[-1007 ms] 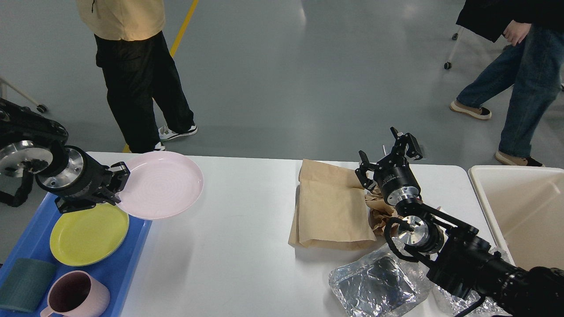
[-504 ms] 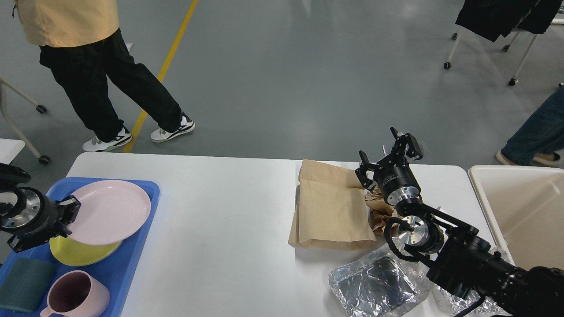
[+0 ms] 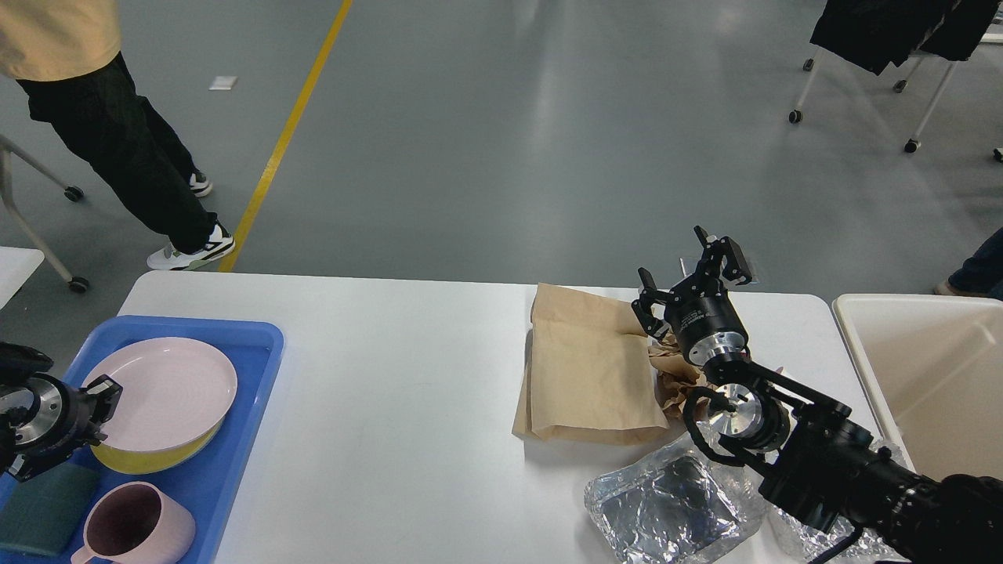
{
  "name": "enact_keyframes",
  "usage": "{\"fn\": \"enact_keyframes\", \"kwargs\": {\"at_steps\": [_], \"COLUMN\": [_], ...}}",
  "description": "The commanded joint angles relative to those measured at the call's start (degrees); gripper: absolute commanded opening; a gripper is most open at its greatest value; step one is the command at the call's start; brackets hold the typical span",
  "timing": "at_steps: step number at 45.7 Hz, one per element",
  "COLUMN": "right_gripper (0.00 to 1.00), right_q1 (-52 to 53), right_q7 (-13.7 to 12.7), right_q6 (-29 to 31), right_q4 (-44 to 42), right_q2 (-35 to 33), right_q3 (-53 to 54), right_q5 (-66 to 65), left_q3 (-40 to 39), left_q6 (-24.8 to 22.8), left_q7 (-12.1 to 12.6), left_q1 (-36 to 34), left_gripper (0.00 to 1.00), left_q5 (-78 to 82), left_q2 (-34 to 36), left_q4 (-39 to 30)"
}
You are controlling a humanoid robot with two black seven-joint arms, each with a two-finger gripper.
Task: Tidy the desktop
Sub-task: 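Lower the pink plate onto the yellow plate and open the left gripper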
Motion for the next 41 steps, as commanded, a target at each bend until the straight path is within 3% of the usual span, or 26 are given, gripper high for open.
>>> {"fn": "enact_keyframes", "kwargs": {"at_steps": [1, 11, 23, 31, 41], "right_gripper": [1.0, 1.0, 1.0, 1.0, 1.0], "right_q1": [0.0, 0.0, 0.0, 0.0, 0.0], "right_q7": [-0.1, 0.0, 0.0, 0.0, 0.0], "right_q6": [0.0, 0.0, 0.0, 0.1, 0.0], "right_q4": [0.0, 0.0, 0.0, 0.0, 0.0], "right_q2": [0.0, 0.0, 0.0, 0.0, 0.0], "right_q3": [0.0, 0.0, 0.0, 0.0, 0.0], "right_q5": [0.0, 0.0, 0.0, 0.0, 0.0], "left_q3": [-0.2, -0.2, -0.5, -1.6, -2.3], "left_q6": [0.2, 0.3, 0.2, -0.5, -0.7], "left_q7": [0.1, 0.1, 0.3, 1.0, 1.1], "left_q1": [0.4, 2.0, 1.8, 1.8, 1.7], "left_gripper": [0.06, 0.31, 0.84, 0.95, 0.96], "left_q5": [0.0, 0.0, 0.0, 0.1, 0.3], "left_q2": [-0.1, -0.2, -0.1, -0.1, -0.1], "left_q4": [0.6, 1.3, 1.3, 1.2, 1.1]}}
